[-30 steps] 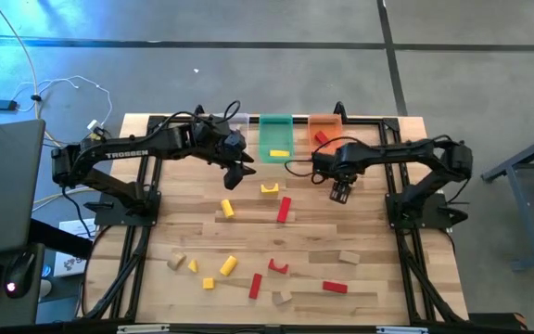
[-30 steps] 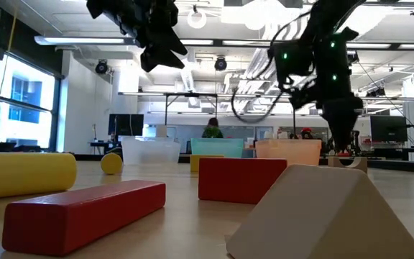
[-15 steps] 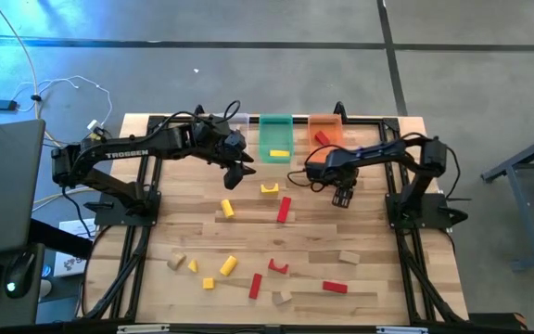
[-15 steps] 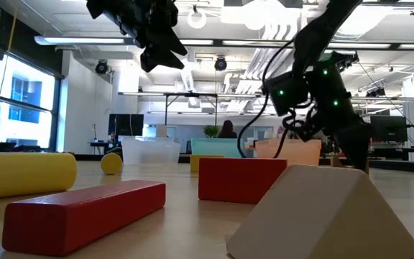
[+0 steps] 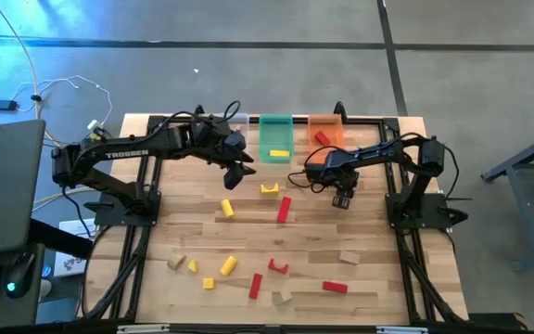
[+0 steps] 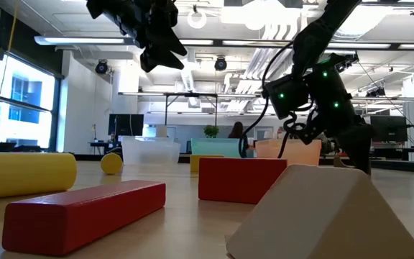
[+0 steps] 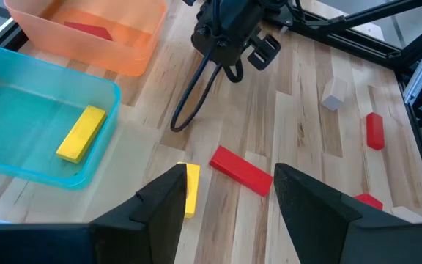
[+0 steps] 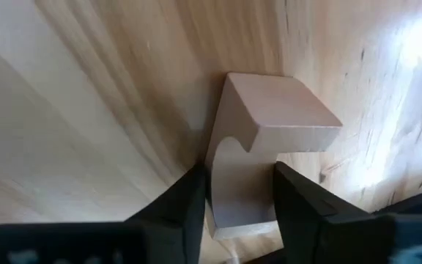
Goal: Sort & place blocks by color
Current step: Put the brown block into the white transparent bin
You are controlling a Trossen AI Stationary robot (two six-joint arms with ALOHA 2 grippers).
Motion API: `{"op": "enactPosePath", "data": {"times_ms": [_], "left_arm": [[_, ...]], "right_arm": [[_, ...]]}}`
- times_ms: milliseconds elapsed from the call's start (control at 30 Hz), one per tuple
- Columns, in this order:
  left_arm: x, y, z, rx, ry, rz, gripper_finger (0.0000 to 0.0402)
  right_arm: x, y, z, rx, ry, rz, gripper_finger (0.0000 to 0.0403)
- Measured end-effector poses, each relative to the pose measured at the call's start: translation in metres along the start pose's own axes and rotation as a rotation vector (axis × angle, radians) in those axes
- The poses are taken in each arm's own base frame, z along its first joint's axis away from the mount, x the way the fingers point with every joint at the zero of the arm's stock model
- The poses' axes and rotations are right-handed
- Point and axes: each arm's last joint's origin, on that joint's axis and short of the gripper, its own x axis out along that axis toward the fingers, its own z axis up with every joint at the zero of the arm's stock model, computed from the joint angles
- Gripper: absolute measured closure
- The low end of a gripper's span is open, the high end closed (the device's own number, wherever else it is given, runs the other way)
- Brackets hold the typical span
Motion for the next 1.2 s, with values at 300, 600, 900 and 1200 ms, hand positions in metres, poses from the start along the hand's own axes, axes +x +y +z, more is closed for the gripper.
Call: {"op": "enactPosePath", "data": {"times_ms": [300, 600, 900, 1200], "left_arm": [[0.0, 0.0, -0.001, -0.002, 0.009, 0.001, 0.0206], [0.0, 0.0, -0.001, 0.029, 0.015, 0.001, 0.0206], [0.0, 0.0, -0.001, 0.042, 0.012, 0.001, 0.0206], [0.0, 0.0, -0.001, 0.042, 0.012, 0.001, 0.0206]], "right_arm": [[-0.001, 0.004, -0.003, 0.044, 0.029, 0.033, 0.0316], [-0.024, 0.016, -0.012, 0.104, -0.073, 0.047, 0.0326], [-0.067, 0.025, -0.023, 0.161, -0.273, 0.07, 0.0383], [-0.084, 0.037, -0.029, 0.131, -0.298, 0.163, 0.0378]]}}
